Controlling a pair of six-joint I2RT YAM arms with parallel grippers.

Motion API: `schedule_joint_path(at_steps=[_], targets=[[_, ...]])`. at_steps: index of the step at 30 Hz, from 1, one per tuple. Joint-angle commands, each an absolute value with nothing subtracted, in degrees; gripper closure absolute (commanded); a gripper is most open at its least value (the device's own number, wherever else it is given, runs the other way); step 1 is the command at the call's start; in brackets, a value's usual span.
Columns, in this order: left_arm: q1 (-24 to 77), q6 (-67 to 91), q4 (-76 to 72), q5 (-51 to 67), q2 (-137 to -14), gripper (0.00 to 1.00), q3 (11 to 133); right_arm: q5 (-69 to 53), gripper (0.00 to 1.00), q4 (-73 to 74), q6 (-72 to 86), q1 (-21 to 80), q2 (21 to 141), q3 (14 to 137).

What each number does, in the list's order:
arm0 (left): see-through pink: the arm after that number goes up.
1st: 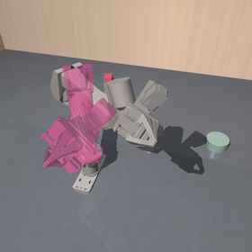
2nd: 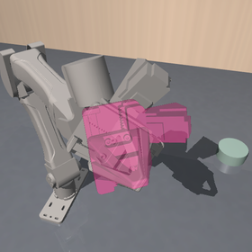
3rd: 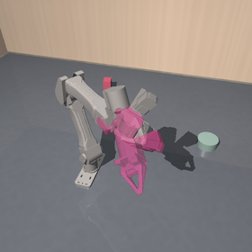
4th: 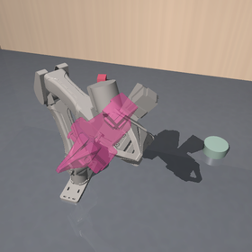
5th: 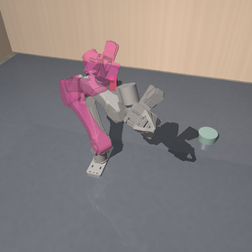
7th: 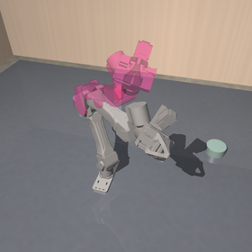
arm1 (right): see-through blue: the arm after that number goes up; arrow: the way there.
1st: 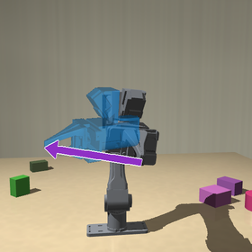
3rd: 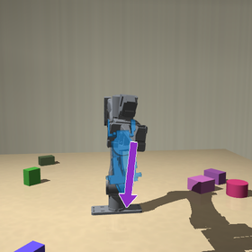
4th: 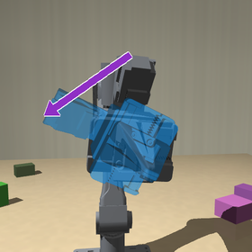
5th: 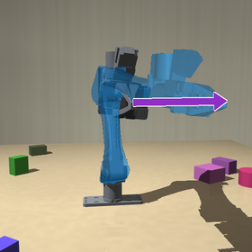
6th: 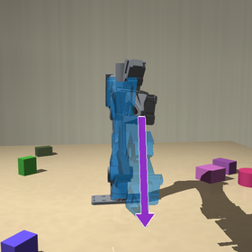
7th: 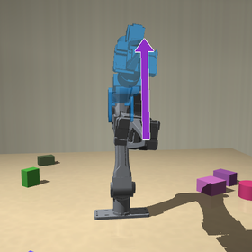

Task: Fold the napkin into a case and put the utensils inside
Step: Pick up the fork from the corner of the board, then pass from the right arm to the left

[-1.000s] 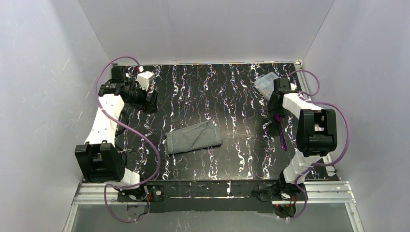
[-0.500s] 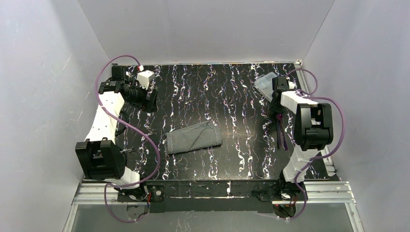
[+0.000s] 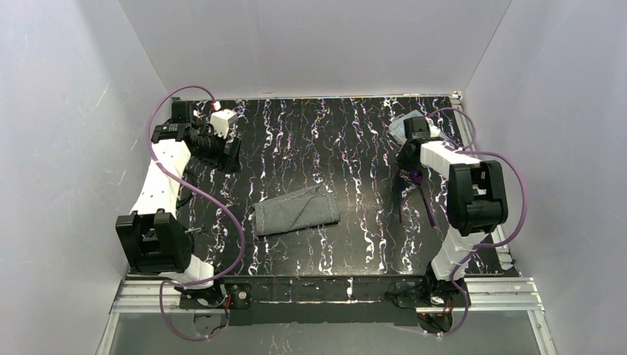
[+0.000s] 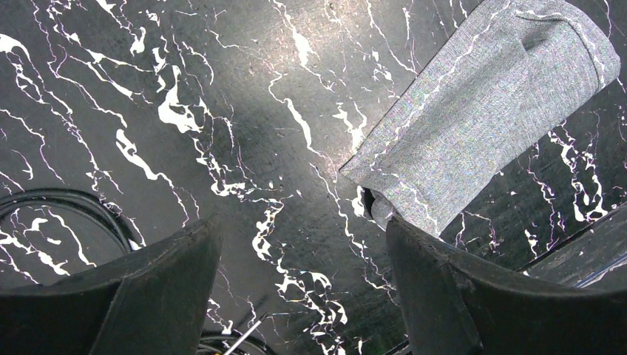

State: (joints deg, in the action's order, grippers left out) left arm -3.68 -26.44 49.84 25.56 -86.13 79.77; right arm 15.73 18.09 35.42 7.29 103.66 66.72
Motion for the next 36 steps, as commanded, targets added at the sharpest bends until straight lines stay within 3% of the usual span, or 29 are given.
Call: schedule_joint_path(at_steps=[1,9,15,22,28,30,36], targets=[[-3.9,-27.2,51.5,26.4,-85.0,0.22,80.6,13.9,0.99,15.6,43.5,11.6,101.2,66.3],[-3.9,-27.5,52.0,26.7,-84.6,0.23,80.4,16.8,0.99,16.4,48.6,19.8,103.9,70.2],[-3.0,-22.9,51.8,34.5,-84.5,0.24,81.0,15.6,0.99,13.1,52.8,21.7,97.4,69.4],[6.0,-16.1,54.0,51.0,-82.8,0.17,84.0,4.3,0.99,-4.9,57.1,23.7,85.3,64.0],[13.1,-12.6,51.8,60.4,-80.6,0.02,82.8,-9.2,0.99,-26.4,62.3,25.7,79.8,61.8],[13.6,-12.3,51.2,63.3,-80.0,0.02,82.7,-13.5,0.99,-35.6,64.8,25.9,79.2,61.4],[13.7,-10.3,45.3,64.1,-76.1,0.02,79.5,-13.2,0.99,-40.1,68.6,29.4,77.9,64.3]])
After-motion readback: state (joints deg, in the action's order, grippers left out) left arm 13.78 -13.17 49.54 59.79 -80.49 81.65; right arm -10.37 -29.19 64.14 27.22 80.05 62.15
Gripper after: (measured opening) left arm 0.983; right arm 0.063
